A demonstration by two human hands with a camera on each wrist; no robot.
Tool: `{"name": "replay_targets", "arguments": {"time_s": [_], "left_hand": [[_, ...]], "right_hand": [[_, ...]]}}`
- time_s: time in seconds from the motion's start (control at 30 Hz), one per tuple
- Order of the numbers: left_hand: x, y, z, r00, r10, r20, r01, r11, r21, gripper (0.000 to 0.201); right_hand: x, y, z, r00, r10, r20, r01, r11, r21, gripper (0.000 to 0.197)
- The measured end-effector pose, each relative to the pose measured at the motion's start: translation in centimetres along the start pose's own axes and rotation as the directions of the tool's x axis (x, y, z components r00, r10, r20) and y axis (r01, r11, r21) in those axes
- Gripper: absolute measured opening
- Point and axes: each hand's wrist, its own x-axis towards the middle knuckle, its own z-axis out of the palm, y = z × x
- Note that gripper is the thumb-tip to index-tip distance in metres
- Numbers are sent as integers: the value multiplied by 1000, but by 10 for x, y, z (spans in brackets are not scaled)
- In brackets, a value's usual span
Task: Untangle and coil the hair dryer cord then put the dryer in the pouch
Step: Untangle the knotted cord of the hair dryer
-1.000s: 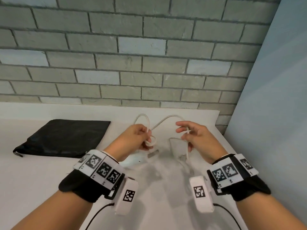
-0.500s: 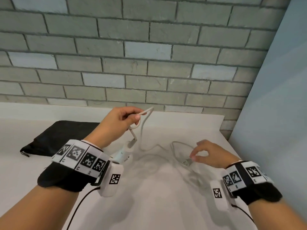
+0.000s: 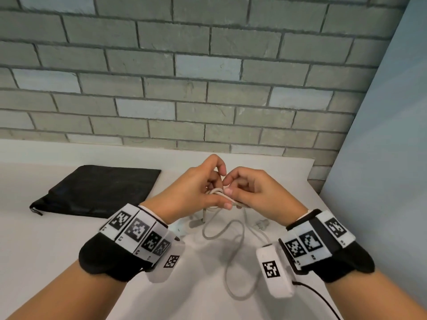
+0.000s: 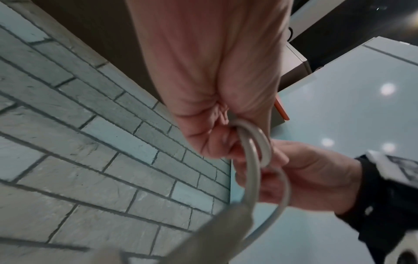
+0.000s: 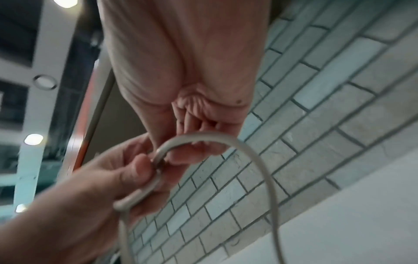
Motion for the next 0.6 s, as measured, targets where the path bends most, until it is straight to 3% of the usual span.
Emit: {"name": "replay_targets", "arguments": {"time_s": [0.17, 0.37, 0.47, 0.6], "left_hand": [[0, -4, 4, 995, 1, -102, -13, 993, -114, 58], [1, -12, 9, 992, -126, -27, 122, 985, -121, 34], [-1, -15, 6, 975, -222, -22, 202, 922, -330, 31], [-6, -21, 4, 956, -284, 76, 283, 819, -499, 17]], "right_hand": [[-4, -6, 6, 1000, -11, 24, 9, 996, 85, 11], [-5, 2, 7, 1000, -16, -5, 16, 993, -117, 22], [-4, 8, 5, 1000, -16, -2, 16, 990, -142, 25], [-7, 14, 6, 997, -14, 70, 16, 1000, -25, 18]]}}
